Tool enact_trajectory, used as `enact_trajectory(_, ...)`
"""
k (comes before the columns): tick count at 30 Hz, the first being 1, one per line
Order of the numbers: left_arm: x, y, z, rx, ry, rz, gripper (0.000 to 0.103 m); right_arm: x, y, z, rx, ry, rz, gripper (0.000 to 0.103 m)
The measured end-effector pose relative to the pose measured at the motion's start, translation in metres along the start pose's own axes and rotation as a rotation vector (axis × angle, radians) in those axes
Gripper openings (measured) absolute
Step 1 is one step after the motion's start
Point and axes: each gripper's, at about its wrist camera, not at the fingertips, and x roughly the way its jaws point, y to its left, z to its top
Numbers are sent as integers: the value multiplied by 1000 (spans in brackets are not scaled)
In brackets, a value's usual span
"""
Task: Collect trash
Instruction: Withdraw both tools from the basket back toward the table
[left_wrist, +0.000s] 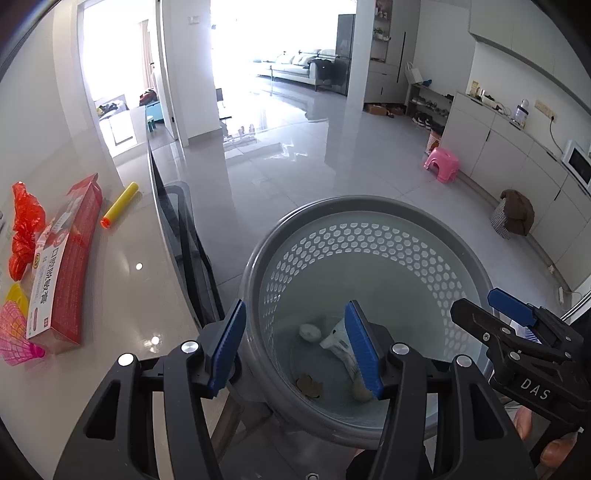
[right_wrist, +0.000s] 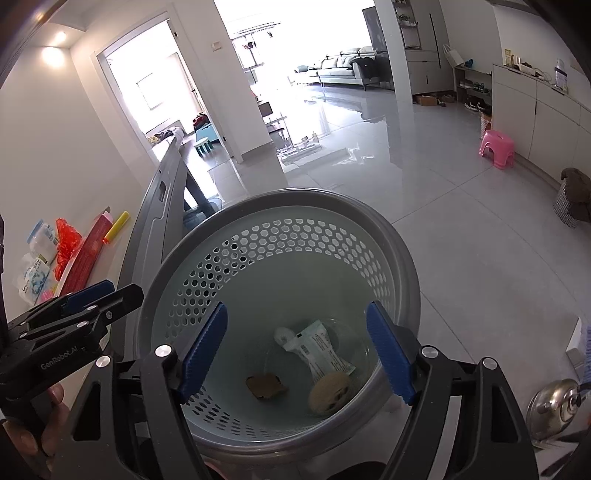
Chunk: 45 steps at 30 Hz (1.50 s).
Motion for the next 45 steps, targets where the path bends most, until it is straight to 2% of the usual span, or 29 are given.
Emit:
enact_trajectory(12, -17, 7, -4, -19, -16, -1, 56, -16, 7, -5, -5, -7, -24, 74)
enact_trajectory(16, -28, 14, -9, -22, -27, 0, 60, -23, 10, -10, 7, -4, -25, 74)
enact_trajectory(25, -56, 34, -25, -36, -46, 3, 60, -35, 25, -25, 25, 8, -24, 74)
enact_trajectory(31, -79, 57, -40, -51, -66, 33, 60, -47, 38, -36, 40, 3, -5, 74)
enact_trajectory(45, -144, 120, -83, -153, -113, 132, 62, -69, 100, -51, -47, -14, 62, 75)
